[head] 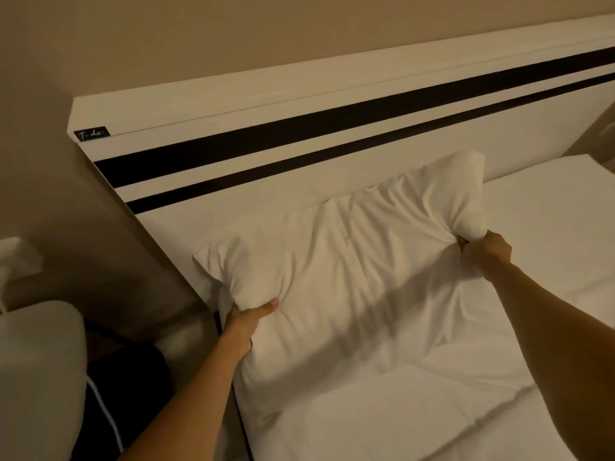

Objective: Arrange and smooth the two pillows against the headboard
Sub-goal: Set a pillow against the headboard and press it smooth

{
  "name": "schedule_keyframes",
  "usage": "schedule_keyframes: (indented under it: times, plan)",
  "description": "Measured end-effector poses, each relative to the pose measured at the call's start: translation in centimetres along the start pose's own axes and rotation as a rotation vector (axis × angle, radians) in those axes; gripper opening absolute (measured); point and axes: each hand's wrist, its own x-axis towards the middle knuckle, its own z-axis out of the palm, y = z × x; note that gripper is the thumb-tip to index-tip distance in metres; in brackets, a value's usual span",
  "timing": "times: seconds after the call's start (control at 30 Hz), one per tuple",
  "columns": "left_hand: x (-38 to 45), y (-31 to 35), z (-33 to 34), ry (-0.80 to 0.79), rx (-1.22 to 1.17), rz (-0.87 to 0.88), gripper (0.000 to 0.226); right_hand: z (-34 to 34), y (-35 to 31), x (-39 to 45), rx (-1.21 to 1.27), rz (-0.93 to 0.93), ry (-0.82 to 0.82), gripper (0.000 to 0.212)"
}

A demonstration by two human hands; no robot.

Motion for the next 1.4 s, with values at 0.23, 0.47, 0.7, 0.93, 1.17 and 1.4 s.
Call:
schedule_keyframes:
  times: [0.23, 0.47, 0.7, 0.93, 1.17, 1.4]
  plan:
    - [3.6, -2.6, 0.2, 0.078, 0.012, -0.025, 0.090, 4.2, 2.1, 3.3, -0.054, -0.029, 0.016, 0.043]
    - [2.1, -5.1, 2.0, 0.197, 0.128, -0.050, 0.085, 9.3, 4.5, 2.6, -0.139, -0.117, -0.237, 0.063]
    - [0.6, -3.6, 2.5, 0.349, 0.412, 0.051, 0.097, 8.8, 5.4, 1.6, -0.199, -0.248, -0.181, 0.055]
    - [1.1, 0.4, 8.2, 0.397, 0.897, 0.508, 0.068, 9.7, 2.3, 1.5, -0.258, -0.609, -0.161, 0.059]
    - [5.0, 0.7, 15.2, 0.292, 1.137, 0.681, 0.063, 16.8, -3.8, 0.0, -0.347, -0.833, -0.180, 0.054]
    - [8.1, -3.8, 13.2, 0.342, 1.377, 0.691, 0.080, 21.5, -1.0, 2.1, -0.481, -0.786, -0.213, 0.056]
